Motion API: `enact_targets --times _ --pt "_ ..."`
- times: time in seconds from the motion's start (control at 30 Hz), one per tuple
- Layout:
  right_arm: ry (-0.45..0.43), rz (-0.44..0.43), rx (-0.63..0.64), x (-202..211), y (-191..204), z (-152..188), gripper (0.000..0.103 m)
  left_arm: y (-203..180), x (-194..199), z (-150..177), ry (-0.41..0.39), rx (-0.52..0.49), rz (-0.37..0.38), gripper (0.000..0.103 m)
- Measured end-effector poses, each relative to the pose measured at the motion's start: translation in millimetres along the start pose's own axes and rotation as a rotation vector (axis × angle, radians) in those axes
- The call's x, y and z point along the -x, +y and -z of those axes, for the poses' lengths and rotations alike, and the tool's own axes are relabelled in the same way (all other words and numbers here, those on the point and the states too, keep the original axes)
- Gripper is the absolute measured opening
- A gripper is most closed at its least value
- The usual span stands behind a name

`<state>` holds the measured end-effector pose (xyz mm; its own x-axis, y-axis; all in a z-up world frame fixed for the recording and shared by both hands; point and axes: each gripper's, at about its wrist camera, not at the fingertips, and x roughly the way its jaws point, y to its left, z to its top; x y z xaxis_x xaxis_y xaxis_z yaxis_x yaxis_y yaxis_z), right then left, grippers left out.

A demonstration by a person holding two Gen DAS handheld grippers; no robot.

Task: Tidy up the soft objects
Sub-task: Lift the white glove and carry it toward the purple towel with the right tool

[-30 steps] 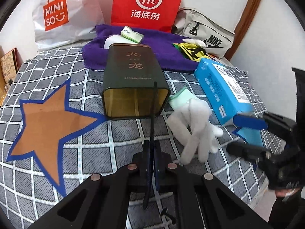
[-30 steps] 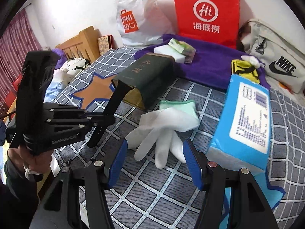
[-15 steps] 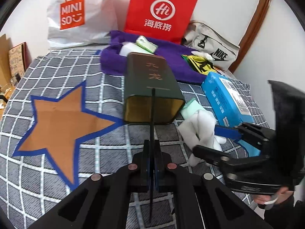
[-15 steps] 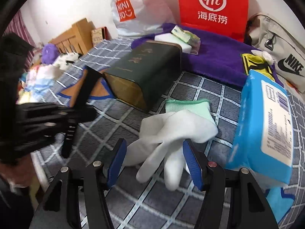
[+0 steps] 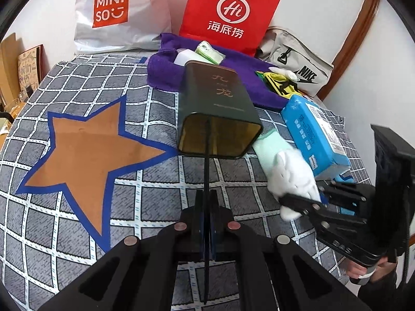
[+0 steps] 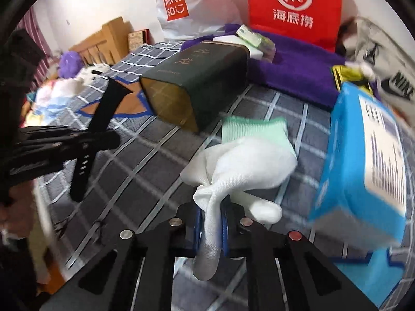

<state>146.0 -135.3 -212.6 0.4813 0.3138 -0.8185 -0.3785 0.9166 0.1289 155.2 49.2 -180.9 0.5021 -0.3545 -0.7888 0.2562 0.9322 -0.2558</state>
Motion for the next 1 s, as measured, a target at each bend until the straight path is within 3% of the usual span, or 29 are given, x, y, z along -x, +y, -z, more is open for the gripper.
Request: enact_targets --times 0.23,0.6,1.0 --pt "0.001 -0.034 -0.007 29.6 -7.0 39.8 0.012 -7.8 4.6 5.2 0.006 0.006 -0.03 0.004" --pt "-0.05 -0.002 -0.082 74.3 -41.0 74.8 0.011 -28.3 16.9 9.7 -0.002 -0.003 -0.053 0.004" --pt "-0.171 -0.017 -0.11 127.2 -47.5 74.9 0.011 -49.3 43.2 3.8 -0.04 -0.017 -0.045 0.004"
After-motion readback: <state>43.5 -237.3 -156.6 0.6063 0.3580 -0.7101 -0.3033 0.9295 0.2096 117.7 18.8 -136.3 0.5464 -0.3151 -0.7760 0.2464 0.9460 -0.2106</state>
